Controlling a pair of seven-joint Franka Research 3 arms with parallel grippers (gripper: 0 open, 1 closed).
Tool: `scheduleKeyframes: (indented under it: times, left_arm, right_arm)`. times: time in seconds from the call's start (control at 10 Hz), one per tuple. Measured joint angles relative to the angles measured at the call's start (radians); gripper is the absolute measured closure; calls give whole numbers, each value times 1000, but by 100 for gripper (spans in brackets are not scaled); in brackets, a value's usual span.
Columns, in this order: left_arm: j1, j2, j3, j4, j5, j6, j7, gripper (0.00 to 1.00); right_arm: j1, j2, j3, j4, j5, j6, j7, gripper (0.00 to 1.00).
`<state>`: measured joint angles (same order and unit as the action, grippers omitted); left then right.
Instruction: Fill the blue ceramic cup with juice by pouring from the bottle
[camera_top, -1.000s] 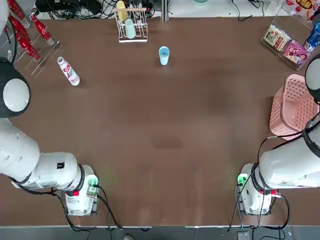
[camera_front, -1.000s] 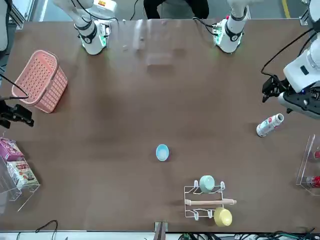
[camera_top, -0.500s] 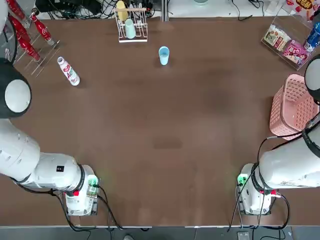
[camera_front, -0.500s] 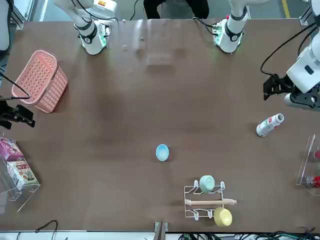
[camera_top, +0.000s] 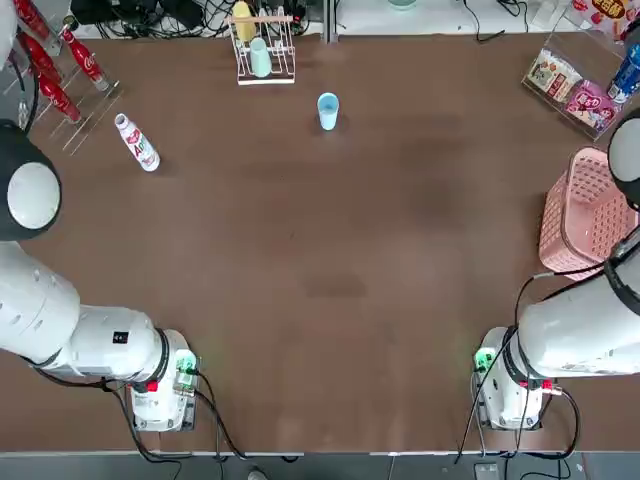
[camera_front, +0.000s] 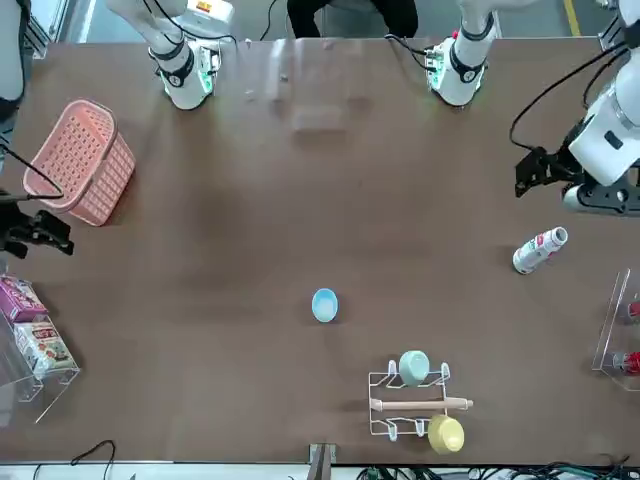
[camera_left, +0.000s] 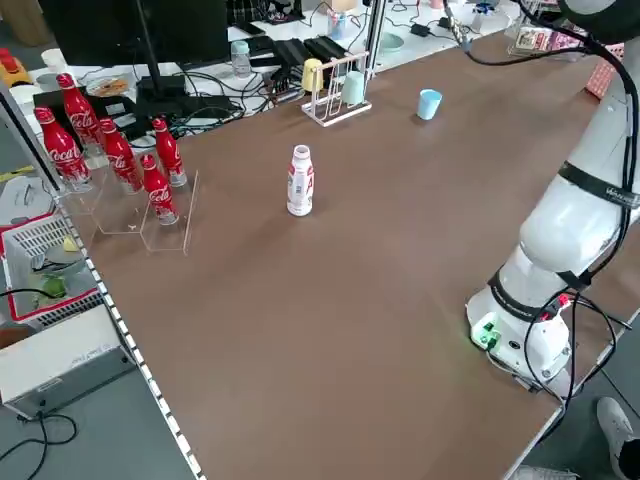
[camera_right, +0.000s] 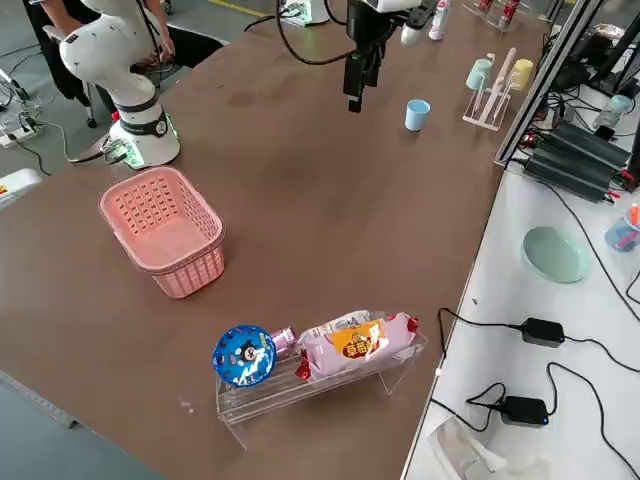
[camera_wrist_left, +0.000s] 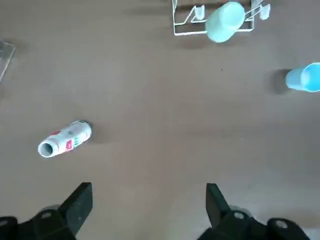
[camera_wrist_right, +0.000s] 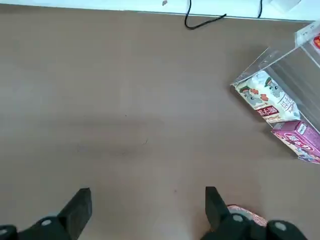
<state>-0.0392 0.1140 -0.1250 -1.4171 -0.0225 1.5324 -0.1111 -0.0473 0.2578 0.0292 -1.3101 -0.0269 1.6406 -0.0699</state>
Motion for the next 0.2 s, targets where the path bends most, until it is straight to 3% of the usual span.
scheduleKeyframes:
  times: [0.2]
  left_arm:
    - [0,-2,0,-1,-8,0,-14,0]
  right_arm:
    - [8,0,0,-1,0,5,4,0]
